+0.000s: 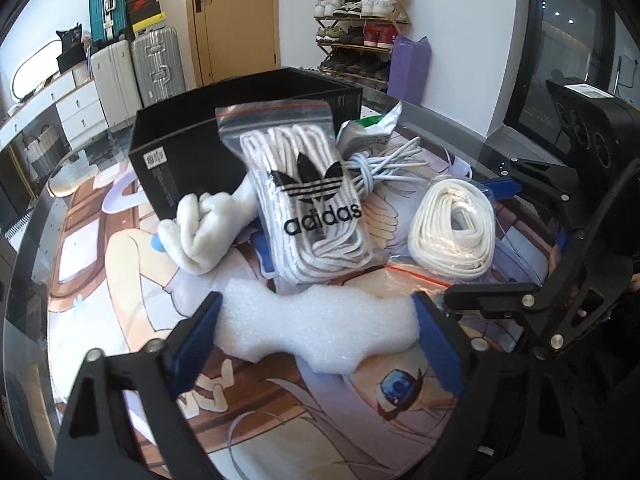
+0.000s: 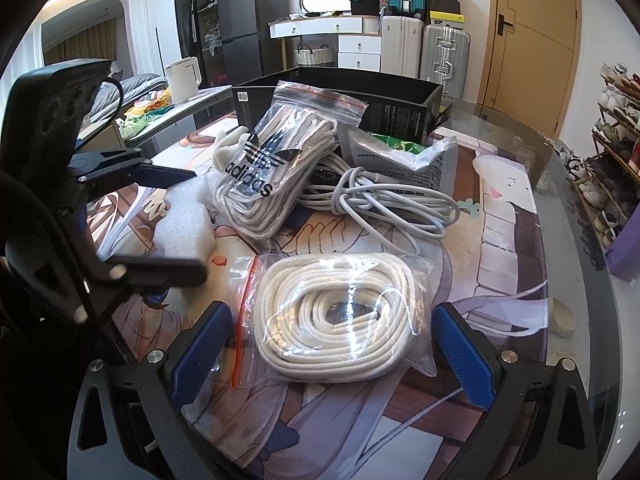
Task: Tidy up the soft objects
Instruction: 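Grasp the coiled rope bag with the right tool while the left tool grasps the white foam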
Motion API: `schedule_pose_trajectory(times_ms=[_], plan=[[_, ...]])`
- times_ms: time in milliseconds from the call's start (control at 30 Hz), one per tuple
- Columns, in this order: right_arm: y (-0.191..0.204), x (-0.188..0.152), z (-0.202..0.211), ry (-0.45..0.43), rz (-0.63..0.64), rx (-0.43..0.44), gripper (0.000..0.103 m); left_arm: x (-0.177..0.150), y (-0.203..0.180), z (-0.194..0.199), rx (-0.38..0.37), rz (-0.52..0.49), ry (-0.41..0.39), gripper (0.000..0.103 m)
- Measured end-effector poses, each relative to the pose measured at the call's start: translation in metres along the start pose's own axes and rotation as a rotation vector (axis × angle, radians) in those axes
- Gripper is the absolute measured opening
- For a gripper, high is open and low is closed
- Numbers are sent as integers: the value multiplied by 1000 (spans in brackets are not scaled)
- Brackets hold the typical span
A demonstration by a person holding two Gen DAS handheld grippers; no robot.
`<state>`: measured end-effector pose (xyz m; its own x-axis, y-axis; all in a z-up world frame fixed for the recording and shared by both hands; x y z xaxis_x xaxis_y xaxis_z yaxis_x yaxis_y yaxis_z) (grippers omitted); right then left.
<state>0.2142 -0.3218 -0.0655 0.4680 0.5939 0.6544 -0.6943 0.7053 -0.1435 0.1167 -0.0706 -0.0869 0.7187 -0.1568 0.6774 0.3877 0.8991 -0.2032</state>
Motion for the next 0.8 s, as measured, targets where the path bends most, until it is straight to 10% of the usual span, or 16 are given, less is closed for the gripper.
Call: schedule_pose_trajectory(times_ms=[333, 800], plan=[[1, 2, 7, -29, 6, 28, 65, 4, -5, 9, -29, -27, -30, 90], [3, 3, 31, -106, -5, 64, 57, 22, 3, 39, -40, 1, -145, 90]])
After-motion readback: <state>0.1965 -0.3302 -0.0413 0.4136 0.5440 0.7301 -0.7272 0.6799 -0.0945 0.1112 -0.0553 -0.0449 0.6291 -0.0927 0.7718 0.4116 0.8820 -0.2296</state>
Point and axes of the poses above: each gripper's, at about its wrist camera, not at the fingertips, and z roughly against the way its jaws point, y to its left, x to its top, the point moved 10 cm from there along -z, roughly the way its jaws point, and after that the axes turned 13 degrees about -x, right-handed, at the moved point
